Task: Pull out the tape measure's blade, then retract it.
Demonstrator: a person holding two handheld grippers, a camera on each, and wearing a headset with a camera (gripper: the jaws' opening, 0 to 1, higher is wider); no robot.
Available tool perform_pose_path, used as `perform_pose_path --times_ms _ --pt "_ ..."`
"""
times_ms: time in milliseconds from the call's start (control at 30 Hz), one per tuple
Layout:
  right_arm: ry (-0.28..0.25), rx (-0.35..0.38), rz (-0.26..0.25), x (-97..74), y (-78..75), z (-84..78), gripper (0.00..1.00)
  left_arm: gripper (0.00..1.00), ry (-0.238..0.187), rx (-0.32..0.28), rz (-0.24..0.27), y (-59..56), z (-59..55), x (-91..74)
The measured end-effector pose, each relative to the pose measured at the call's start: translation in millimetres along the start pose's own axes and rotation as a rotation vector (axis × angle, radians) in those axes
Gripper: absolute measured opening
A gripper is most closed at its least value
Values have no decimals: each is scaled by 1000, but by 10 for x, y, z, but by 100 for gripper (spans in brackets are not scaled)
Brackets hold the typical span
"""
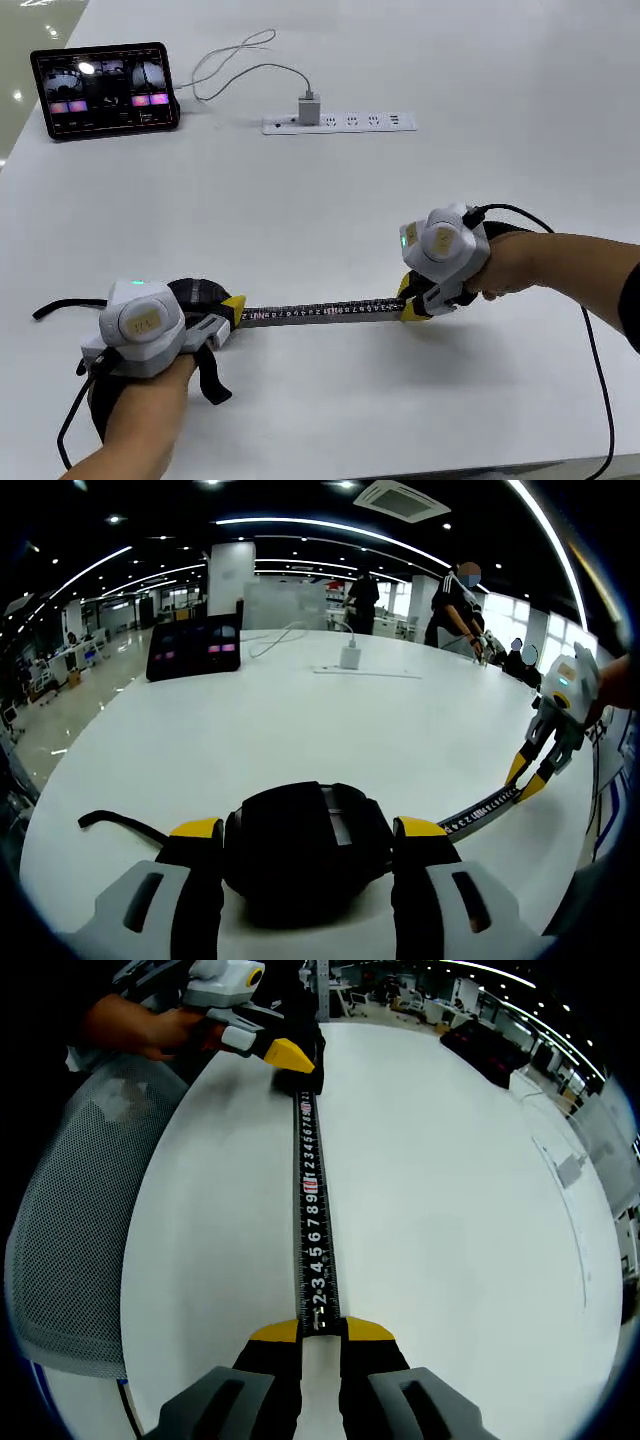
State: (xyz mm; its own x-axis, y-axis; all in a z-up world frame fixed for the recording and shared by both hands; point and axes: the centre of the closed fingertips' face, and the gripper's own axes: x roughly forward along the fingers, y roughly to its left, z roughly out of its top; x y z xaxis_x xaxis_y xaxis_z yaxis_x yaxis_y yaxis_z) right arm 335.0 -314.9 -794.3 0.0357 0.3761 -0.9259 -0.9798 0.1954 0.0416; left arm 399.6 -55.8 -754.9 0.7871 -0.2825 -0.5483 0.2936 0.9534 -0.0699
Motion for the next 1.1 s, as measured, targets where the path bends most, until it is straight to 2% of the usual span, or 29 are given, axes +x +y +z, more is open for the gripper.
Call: perform_pose_path --times_ms 200,300,433,633,1100 --pt "-2 -7 1 0 -1 -3 9 63 11 -16 0 1 -19 8" --pt "-5 10 -3 -1 -1 -3 8 63 37 -60 -10 8 -48 8" --pt "-18 37 -12 -4 -1 -3 8 62 33 -35 -5 9 -48 15" --pt "-23 55 -8 -4 -14 -2 8 60 50 -11 0 9 -52 18" --pt "-25 54 -6 4 -12 27 8 59 50 -13 -8 4 -49 23"
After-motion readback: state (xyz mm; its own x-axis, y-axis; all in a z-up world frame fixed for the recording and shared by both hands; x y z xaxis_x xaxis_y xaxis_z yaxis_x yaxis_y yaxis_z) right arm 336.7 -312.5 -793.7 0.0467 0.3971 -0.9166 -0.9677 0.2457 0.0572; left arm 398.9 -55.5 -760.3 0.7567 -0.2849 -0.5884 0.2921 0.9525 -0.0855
